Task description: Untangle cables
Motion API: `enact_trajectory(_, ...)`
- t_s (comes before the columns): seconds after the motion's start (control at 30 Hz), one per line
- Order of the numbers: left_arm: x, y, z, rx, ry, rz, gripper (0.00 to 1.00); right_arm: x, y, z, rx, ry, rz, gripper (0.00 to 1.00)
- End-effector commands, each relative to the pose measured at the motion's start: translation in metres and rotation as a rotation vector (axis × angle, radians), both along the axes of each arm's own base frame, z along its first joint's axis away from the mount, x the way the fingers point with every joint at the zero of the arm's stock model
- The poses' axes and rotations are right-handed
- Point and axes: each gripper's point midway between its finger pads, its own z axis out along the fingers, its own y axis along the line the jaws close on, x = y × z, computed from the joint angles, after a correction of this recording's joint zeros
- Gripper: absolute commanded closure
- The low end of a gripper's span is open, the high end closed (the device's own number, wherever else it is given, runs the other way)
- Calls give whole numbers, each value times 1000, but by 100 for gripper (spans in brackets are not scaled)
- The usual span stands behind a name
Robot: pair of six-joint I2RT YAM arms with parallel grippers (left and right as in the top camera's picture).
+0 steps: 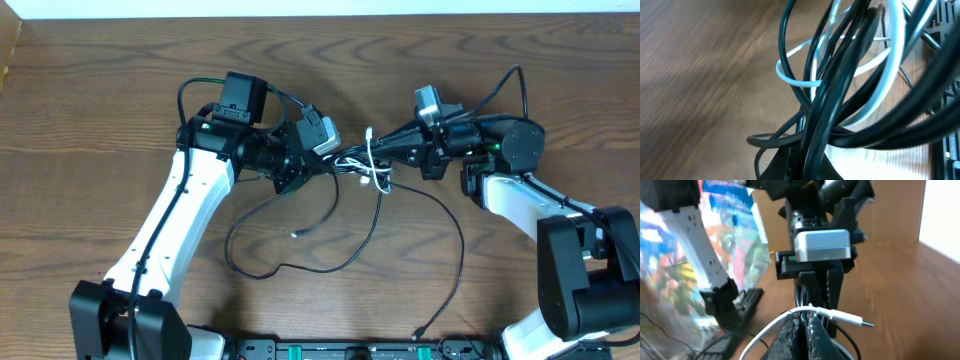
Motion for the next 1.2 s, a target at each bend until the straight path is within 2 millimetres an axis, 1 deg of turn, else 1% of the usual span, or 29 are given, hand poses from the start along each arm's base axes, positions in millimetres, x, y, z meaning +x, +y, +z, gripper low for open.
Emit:
enact_trajectory(0.0,-4,-2,-7,-3,14,-26,93,6,1,19,48,31,-52,99)
enact_trajectory(0.13,-10,0,-16,7,41,-24,92,8,1,21,60,32,-68,99)
enact_trajectory(0.17,-11,2,-21,22,47,-20,92,9,0,21,63,33,-71,99)
enact_trajectory(0.2,-13,7,-31,58,58,-8,92,12,-1,23,73,35,-86,99)
enact_trajectory(0.27,-14,13,-41,99,75,11,93,16,-3,25,83,44,-106,99)
enact_trajectory(0.37,-16,24,-56,171,88,40,92,25,-13,27,95,75,-149,99)
enact_trajectory(0.5,-17,33,-66,229,93,60,92,32,-22,28,102,80,-185,99)
enact_trajectory(0.57,-16,33,-66,226,101,71,93,34,-26,28,101,82,-193,99)
enact_trajectory(0.67,-13,29,-64,204,101,82,93,32,-27,25,84,85,-179,96)
enact_trajectory(0.7,-13,25,-61,177,100,77,93,30,-27,24,76,84,-170,88)
enact_trajectory(0.73,-12,19,-55,130,96,64,92,27,-26,21,59,71,-150,44)
enact_trajectory(0.77,-12,14,-51,97,93,54,93,26,-26,20,54,67,-145,40)
enact_trajectory(0.8,-12,8,-46,56,89,39,93,20,-24,16,33,48,-114,29)
enact_trajectory(0.83,-12,3,-40,13,85,24,92,15,-23,13,14,31,-88,12)
enact_trajectory(0.87,-12,-4,-32,-43,79,3,93,11,-22,9,-5,25,-63,1)
enact_trajectory(0.93,-13,-12,-22,-115,76,-24,93,7,-21,3,-29,25,-31,1)
enact_trajectory(1.0,-15,-18,-14,-165,79,-43,92,9,-21,0,-32,47,-31,1)
enact_trajectory(1.1,-18,-21,-8,-208,87,-62,92,14,-19,-10,-40,114,-30,1)
enact_trajectory(1.17,-19,-23,-6,-221,104,-57,92,23,-15,-19,-38,206,-57,1)
